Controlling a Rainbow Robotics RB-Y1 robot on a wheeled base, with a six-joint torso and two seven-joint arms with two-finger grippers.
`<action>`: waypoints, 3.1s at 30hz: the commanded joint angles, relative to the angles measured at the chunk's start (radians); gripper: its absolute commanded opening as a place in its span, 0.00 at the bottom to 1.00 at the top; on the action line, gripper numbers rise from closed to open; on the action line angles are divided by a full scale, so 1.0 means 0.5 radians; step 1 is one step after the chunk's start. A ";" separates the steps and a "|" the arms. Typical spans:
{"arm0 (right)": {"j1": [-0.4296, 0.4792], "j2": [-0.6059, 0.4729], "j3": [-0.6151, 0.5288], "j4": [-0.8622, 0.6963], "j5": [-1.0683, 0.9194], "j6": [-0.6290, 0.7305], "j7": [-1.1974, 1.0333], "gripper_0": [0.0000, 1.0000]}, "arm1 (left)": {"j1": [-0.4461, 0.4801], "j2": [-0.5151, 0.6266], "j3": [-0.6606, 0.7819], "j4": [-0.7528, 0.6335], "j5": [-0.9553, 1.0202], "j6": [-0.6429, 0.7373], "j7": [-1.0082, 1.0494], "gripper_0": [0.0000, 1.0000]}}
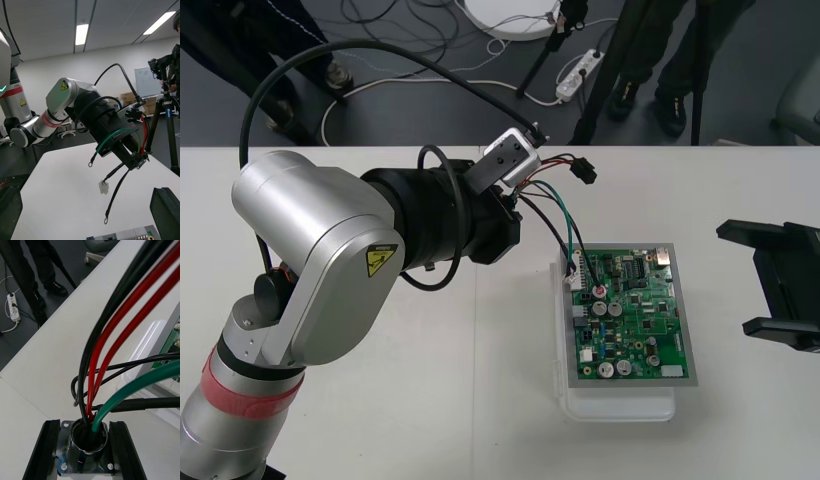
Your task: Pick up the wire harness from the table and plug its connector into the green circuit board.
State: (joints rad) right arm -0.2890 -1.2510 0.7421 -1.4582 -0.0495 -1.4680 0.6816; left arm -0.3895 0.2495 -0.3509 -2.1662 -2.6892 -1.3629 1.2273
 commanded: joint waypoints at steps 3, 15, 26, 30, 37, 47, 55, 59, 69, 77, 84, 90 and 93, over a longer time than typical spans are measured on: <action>0.415 -0.103 -0.564 -0.339 0.081 0.245 -0.305 1.00 | -0.077 -0.057 -0.004 -0.088 -0.015 0.121 0.092 0.00; 1.041 0.051 -1.368 -1.011 0.409 0.874 -0.762 1.00 | -0.055 -0.057 -0.004 -0.088 -0.009 0.121 0.021 0.00; 1.173 0.133 -1.389 -1.495 0.440 1.430 -0.829 1.00 | -0.049 -0.057 -0.004 -0.088 0.006 0.121 -0.025 0.00; 1.213 0.183 -1.383 -1.682 0.461 1.678 -0.823 1.00 | -0.043 -0.057 -0.004 -0.088 0.006 0.121 -0.037 0.00; 1.238 0.226 -1.340 -1.922 0.575 2.068 -0.835 1.00 | -0.016 -0.057 -0.004 -0.088 0.003 0.121 -0.077 0.00; 1.179 0.232 -1.141 -2.170 0.584 2.614 -0.823 1.00 | 0.000 -0.057 -0.004 -0.088 0.055 0.121 -0.108 0.00; 0.998 0.287 -0.895 -2.229 0.627 2.967 -0.814 1.00 | 0.003 -0.057 -0.007 -0.088 0.083 0.121 -0.135 0.00; 0.906 0.290 -0.800 -2.238 0.722 3.096 -0.835 1.00 | 0.006 -0.057 -0.010 -0.088 0.080 0.121 -0.154 0.00; 0.741 0.333 -0.659 -2.247 0.716 3.194 -0.863 1.00 | 0.015 -0.057 -0.010 -0.088 0.086 0.152 -0.194 0.00; 0.587 0.379 -0.496 -2.318 0.719 3.504 -0.866 1.00 | 0.018 -0.057 -0.010 -0.088 0.098 0.170 -0.187 0.00; 0.520 0.391 -0.456 -2.318 0.697 3.537 -0.875 1.00 | 0.018 -0.057 -0.019 -0.085 0.138 0.173 -0.194 0.00; 0.434 0.410 -0.407 -2.318 0.676 3.669 -0.885 1.00 | 0.018 -0.057 -0.019 -0.088 0.151 0.170 -0.187 0.00; 0.422 0.410 -0.407 -2.318 0.654 3.728 -0.891 1.00 | 0.018 -0.057 -0.019 -0.088 0.151 0.173 -0.187 0.00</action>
State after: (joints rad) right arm -0.0426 -1.0615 0.5249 -2.5778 0.2928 0.3744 0.2748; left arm -0.3877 0.2482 -0.3509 -2.1680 -2.6286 -1.3369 1.2106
